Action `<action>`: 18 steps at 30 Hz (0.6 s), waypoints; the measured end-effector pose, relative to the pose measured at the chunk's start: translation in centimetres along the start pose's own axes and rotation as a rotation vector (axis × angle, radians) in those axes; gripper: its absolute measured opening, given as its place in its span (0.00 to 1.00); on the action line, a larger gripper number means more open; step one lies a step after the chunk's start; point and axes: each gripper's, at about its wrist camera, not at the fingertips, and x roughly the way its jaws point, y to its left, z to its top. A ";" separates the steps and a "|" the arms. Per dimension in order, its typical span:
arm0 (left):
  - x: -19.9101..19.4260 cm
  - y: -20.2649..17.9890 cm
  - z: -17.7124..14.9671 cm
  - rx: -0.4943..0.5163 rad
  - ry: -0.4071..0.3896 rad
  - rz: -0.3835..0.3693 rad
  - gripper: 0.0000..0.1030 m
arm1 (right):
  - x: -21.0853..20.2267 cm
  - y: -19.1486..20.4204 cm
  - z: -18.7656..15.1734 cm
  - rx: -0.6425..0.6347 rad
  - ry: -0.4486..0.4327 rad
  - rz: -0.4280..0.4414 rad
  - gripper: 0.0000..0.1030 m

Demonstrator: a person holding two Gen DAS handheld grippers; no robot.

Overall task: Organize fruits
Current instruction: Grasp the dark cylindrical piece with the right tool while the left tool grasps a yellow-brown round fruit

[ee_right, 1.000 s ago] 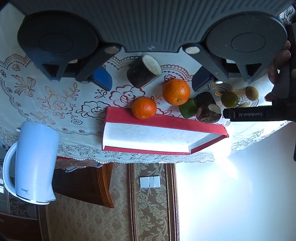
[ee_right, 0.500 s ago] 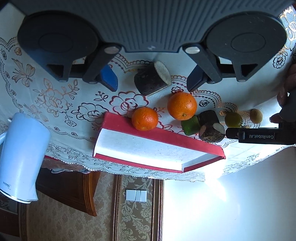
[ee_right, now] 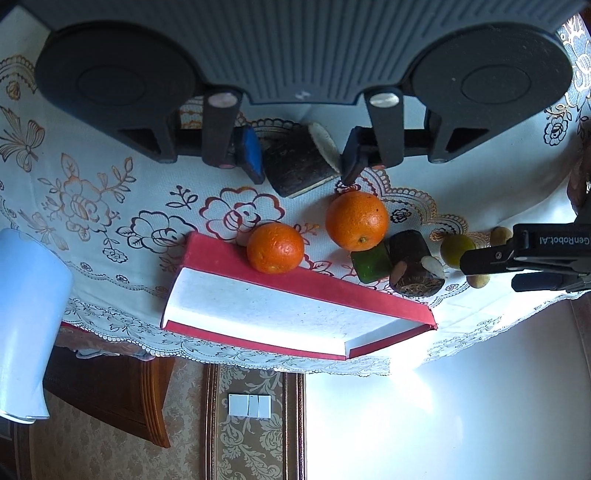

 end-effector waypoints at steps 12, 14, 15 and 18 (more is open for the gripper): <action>-1.4 0.8 -0.8 0.107 0.024 -0.078 0.99 | -0.1 -0.7 -0.1 0.034 -0.012 0.023 0.41; -2.0 0.8 -1.3 0.131 0.002 -0.085 0.99 | -0.1 -0.7 -0.1 0.035 -0.012 0.024 0.41; -2.1 0.7 -1.5 0.146 0.003 -0.079 0.99 | -0.1 -0.7 -0.1 0.035 -0.012 0.023 0.41; -1.7 0.7 -1.5 0.151 0.028 -0.082 0.89 | -0.1 -0.6 -0.1 0.031 -0.012 0.019 0.41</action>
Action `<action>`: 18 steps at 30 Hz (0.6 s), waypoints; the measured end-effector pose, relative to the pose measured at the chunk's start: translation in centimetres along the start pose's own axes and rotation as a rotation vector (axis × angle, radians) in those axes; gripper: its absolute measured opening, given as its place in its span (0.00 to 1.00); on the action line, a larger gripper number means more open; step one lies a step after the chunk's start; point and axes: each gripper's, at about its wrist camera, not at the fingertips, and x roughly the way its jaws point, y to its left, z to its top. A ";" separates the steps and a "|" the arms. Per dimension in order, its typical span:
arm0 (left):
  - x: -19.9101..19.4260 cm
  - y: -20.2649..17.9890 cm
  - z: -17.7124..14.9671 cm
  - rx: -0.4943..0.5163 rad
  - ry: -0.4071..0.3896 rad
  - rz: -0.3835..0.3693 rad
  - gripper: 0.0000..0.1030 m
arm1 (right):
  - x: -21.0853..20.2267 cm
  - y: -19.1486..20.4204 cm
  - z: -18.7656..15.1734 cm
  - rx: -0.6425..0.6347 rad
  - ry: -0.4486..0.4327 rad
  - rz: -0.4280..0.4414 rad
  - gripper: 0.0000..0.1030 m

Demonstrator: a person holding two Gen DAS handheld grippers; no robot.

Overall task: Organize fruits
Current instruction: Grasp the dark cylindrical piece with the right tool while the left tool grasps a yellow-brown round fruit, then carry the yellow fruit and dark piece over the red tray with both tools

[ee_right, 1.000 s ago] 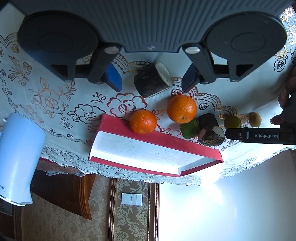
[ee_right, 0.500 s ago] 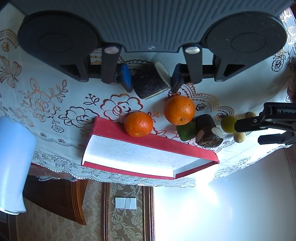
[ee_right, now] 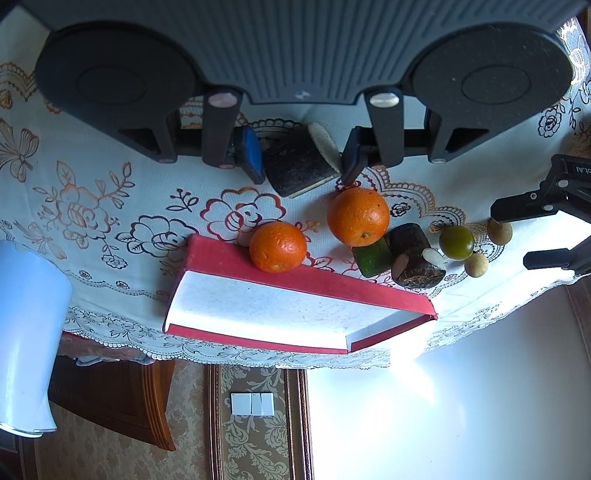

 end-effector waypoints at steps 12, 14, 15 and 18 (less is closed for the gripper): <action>2.3 1.9 0.1 -0.120 0.129 -0.016 0.44 | 0.0 0.0 0.0 0.006 -0.001 -0.008 0.41; 2.3 1.9 0.1 -0.125 0.127 -0.009 0.36 | 0.0 0.0 0.0 0.003 0.000 -0.011 0.41; 2.3 2.0 0.1 -0.129 0.127 -0.006 0.33 | 0.0 0.0 0.0 0.002 0.001 -0.011 0.41; 2.3 2.1 0.1 -0.140 0.126 0.001 0.29 | 0.0 0.1 0.0 0.003 0.002 -0.019 0.41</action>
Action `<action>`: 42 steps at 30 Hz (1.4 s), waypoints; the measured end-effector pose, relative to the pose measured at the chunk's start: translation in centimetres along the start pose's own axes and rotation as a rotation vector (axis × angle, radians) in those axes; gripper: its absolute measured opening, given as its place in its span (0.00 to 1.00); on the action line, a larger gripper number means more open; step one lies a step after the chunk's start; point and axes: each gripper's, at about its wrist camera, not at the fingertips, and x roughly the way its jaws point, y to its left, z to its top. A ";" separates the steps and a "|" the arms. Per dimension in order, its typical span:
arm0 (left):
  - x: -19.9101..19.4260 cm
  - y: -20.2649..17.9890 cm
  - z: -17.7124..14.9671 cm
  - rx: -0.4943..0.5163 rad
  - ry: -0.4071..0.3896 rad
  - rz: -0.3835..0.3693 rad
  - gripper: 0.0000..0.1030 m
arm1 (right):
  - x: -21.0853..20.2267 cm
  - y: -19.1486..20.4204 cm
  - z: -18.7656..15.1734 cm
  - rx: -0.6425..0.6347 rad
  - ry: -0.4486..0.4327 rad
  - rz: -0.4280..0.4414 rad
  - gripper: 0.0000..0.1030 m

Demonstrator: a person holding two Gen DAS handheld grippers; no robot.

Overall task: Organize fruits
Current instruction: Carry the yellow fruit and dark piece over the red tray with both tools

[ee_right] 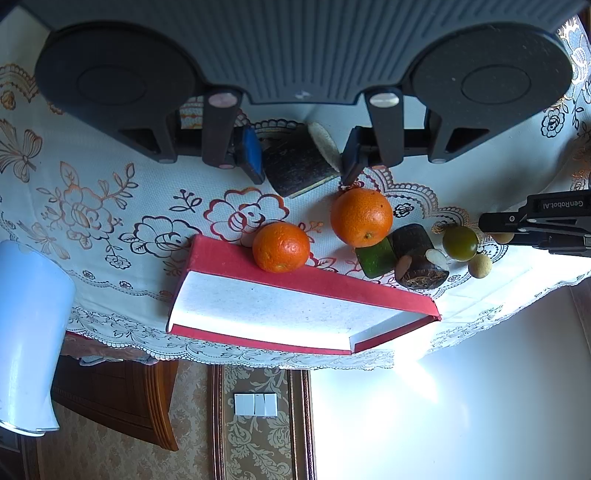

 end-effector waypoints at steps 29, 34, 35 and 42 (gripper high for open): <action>3.0 -1.4 10.1 -0.067 -0.187 0.128 0.29 | 0.0 1.1 7.5 0.104 -0.210 -0.104 0.41; 6.5 -1.0 12.1 -0.070 -0.161 0.144 0.29 | 3.6 1.1 9.6 0.123 -0.177 -0.144 0.41; 7.1 -0.9 12.3 -0.068 -0.152 0.144 0.29 | 4.3 1.1 9.9 0.130 -0.170 -0.154 0.41; 10.3 -0.1 12.7 -0.084 -0.111 0.163 0.29 | 8.8 0.6 10.6 0.178 -0.118 -0.188 0.41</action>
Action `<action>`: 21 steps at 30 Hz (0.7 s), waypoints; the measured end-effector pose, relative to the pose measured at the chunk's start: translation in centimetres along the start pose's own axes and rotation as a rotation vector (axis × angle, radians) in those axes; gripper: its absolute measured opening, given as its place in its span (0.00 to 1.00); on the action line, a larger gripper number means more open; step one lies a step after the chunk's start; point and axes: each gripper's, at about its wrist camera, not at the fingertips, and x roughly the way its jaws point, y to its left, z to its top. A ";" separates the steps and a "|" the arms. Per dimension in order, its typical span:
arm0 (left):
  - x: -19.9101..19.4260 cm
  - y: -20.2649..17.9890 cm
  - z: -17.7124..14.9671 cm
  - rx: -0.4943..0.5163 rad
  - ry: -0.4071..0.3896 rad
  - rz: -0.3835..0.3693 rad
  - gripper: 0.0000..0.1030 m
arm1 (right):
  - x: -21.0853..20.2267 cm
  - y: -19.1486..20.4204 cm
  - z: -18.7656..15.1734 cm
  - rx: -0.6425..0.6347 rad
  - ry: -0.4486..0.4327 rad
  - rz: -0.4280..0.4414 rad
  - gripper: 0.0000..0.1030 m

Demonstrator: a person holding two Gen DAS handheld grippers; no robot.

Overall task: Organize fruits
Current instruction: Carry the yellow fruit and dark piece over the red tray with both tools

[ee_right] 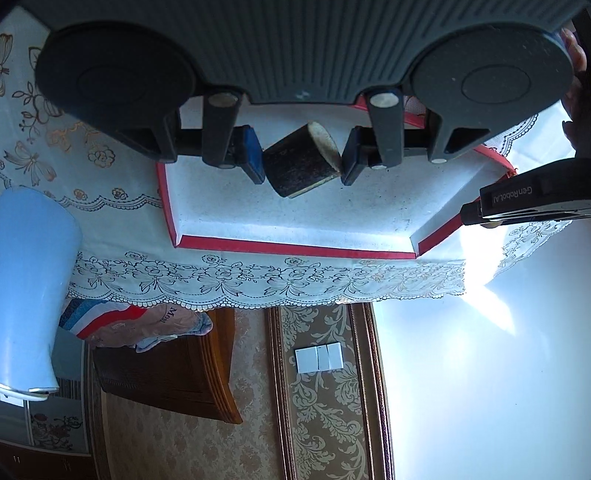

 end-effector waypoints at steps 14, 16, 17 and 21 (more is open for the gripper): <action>2.9 -0.9 -1.5 0.061 0.135 0.007 0.29 | 2.8 0.6 -1.1 -0.036 0.078 -0.070 0.41; 3.0 -1.1 -1.8 0.076 0.164 0.000 0.29 | 2.9 0.5 -1.2 -0.038 0.093 -0.075 0.41; 2.9 -1.3 -2.0 0.098 0.164 0.007 0.29 | 3.0 0.6 -1.3 -0.041 0.099 -0.076 0.41; 2.1 -1.7 -2.4 0.114 0.174 0.000 0.29 | 2.9 0.7 -1.7 -0.053 0.114 -0.074 0.41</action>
